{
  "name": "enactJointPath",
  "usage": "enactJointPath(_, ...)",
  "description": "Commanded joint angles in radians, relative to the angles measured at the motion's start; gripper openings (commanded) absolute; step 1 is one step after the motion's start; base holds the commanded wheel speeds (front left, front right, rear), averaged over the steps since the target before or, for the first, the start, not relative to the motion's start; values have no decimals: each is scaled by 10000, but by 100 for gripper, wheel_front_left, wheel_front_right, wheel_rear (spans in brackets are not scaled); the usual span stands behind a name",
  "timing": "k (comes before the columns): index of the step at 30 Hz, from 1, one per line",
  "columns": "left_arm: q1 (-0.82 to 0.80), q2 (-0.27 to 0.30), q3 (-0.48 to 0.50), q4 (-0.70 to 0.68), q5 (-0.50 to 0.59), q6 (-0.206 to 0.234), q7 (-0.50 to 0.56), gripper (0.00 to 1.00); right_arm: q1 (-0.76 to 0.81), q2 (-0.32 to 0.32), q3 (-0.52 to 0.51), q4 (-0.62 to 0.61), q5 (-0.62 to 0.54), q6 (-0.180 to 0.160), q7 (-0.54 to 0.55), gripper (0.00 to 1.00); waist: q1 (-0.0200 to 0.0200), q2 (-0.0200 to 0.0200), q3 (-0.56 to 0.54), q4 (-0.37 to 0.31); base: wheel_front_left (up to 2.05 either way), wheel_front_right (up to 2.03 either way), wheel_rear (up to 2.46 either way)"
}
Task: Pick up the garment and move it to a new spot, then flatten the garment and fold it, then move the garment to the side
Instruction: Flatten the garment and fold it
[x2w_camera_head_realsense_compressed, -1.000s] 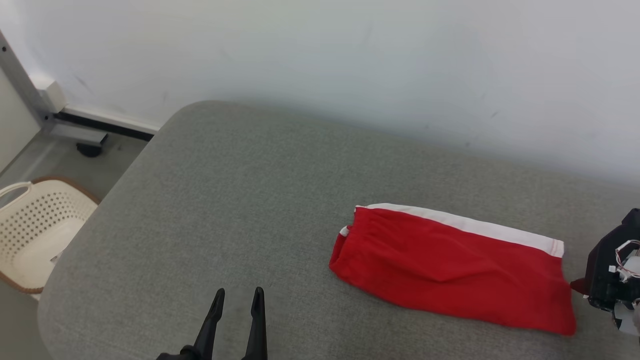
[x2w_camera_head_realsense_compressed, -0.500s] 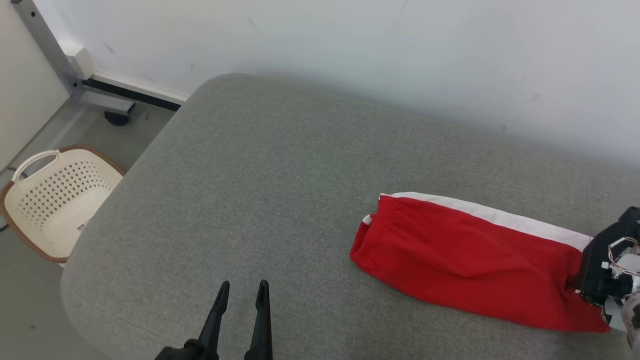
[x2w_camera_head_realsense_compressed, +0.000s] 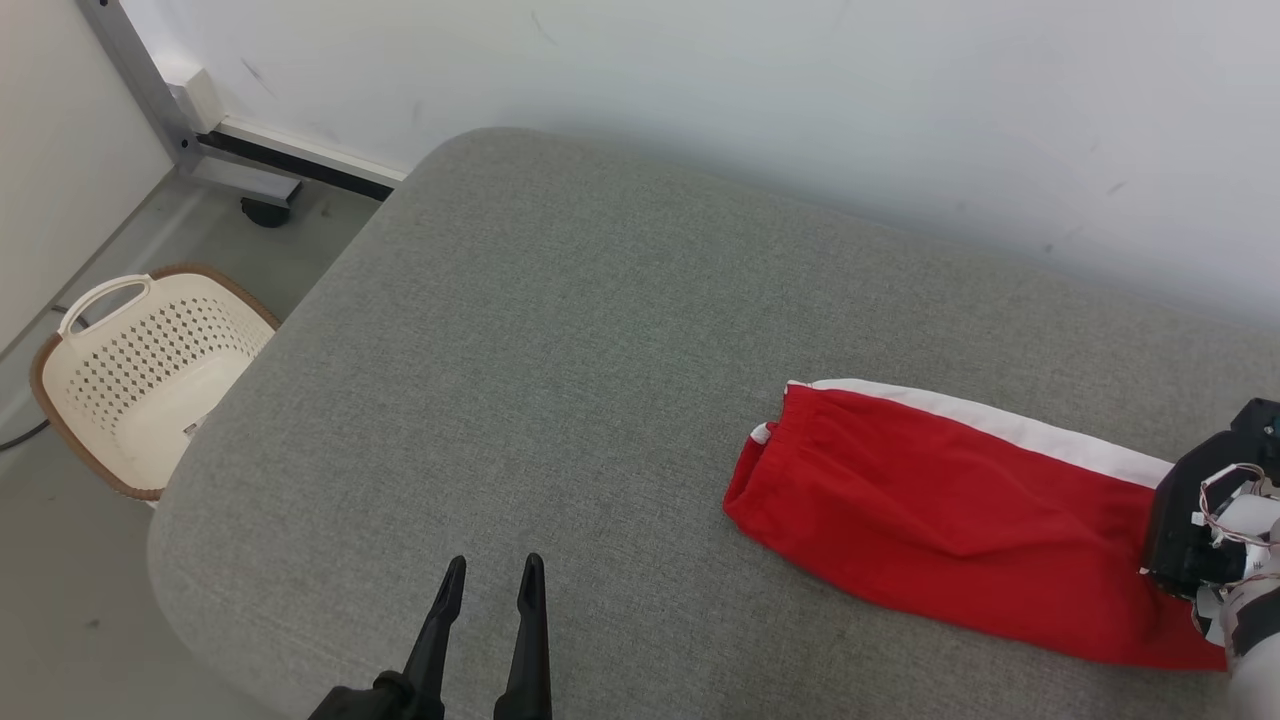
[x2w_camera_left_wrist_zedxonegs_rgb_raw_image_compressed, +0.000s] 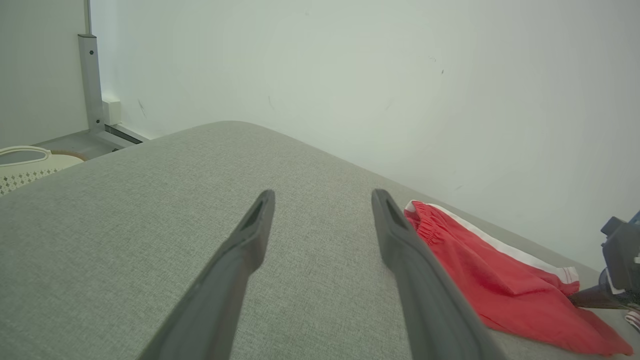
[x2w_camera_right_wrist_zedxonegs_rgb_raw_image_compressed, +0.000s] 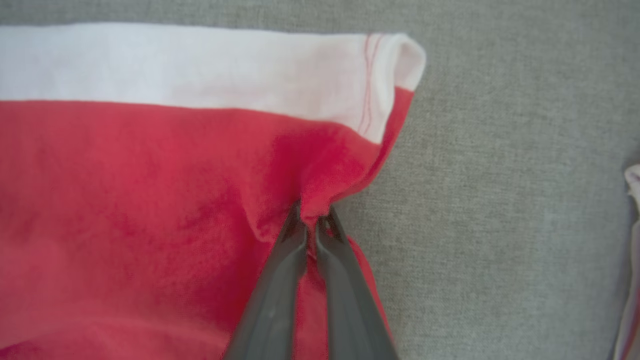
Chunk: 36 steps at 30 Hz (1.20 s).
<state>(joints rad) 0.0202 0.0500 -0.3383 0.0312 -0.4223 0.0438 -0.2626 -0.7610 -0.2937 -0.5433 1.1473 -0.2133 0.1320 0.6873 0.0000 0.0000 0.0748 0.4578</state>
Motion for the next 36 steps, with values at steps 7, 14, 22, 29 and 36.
enactJointPath(7,8,9,50,85,6,52,-34,100,1014,1454,-2005,-2331,-1897,-30,627,0,0,0,-200,-91,0,0,0)
enactJointPath(14,155,10,88,168,67,4,-34,100,1083,1901,-2395,-3185,-2395,-30,814,0,0,0,-512,-189,0,0,0)
enactJointPath(22,241,10,62,263,102,-88,-34,100,1000,1998,-2540,-3540,-2421,-30,372,0,0,0,-856,-216,0,0,0)
enactJointPath(29,332,9,173,266,152,-153,-34,100,177,2105,-1803,-2514,-913,-29,-84,0,0,0,-1073,-126,0,0,0)
enactJointPath(36,332,10,151,247,78,-141,-34,100,-424,2372,-84,-1702,803,-29,-415,0,0,0,-1193,257,0,0,0)
